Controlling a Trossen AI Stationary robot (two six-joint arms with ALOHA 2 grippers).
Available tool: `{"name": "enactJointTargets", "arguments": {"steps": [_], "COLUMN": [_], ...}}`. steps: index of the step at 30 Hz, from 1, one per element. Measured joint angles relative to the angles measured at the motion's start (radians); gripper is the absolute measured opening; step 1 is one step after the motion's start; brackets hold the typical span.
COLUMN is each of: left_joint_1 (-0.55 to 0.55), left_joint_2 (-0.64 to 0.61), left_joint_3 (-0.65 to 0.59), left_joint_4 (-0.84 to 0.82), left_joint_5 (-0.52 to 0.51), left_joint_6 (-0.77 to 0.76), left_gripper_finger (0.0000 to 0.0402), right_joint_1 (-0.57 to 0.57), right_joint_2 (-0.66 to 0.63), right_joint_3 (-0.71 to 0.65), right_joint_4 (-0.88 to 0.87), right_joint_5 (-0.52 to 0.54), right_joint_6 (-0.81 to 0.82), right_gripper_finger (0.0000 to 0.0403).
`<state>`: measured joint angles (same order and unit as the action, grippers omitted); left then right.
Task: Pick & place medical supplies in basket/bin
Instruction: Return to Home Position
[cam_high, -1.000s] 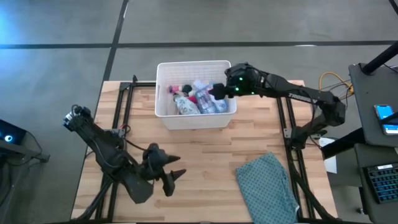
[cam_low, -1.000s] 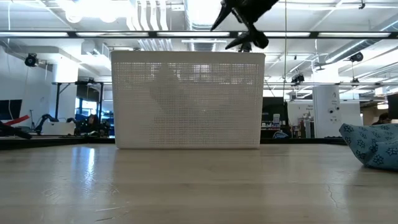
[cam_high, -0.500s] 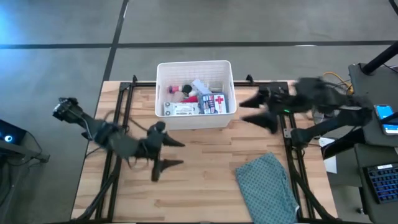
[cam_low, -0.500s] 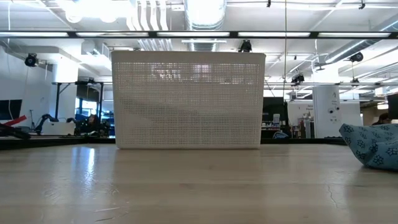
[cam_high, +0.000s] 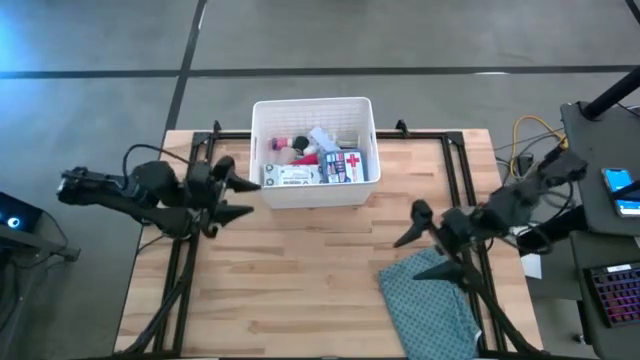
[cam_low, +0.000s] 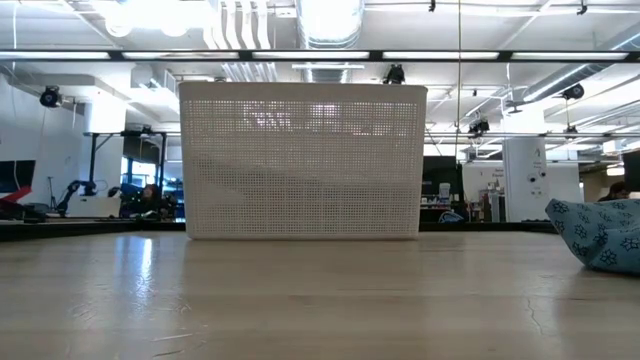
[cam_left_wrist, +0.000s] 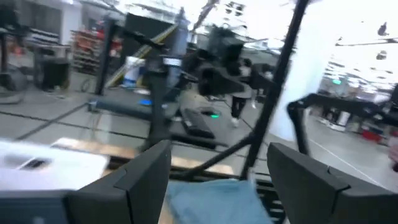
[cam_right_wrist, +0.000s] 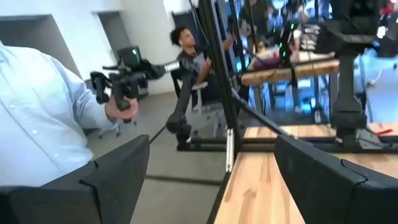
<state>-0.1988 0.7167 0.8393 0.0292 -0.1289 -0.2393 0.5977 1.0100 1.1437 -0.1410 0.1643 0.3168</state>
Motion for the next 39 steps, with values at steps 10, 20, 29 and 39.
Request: {"name": "enactJointTargets", "arguments": {"steps": [10, 20, 29, 39], "left_joint_1": [0.105, 0.112, 0.116, 0.115], "left_joint_2": [-0.421, -0.711, -0.688, -0.656], "left_joint_3": [-0.39, -0.547, -0.516, -0.495], "left_joint_4": [0.034, -0.026, -0.078, -0.109], "left_joint_5": [0.167, 0.1, 0.04, 0.084], "left_joint_6": [-0.019, -0.015, -0.025, -0.29], "left_gripper_finger": [0.0246, 0.0246, 0.0246, 0.0246], "right_joint_1": [-0.07, -0.156, -0.306, -0.427], "right_joint_2": [-0.263, -0.557, -0.509, -0.59], "right_joint_3": [-0.527, -0.962, -1.135, -1.134], "right_joint_4": [0.423, 0.811, 1.022, 0.686], "right_joint_5": [0.036, 0.052, 0.034, -0.085], "right_joint_6": [-0.05, -0.075, -0.008, 0.283], "right_gripper_finger": [0.0336, 0.033, 0.0339, 0.0333]}}
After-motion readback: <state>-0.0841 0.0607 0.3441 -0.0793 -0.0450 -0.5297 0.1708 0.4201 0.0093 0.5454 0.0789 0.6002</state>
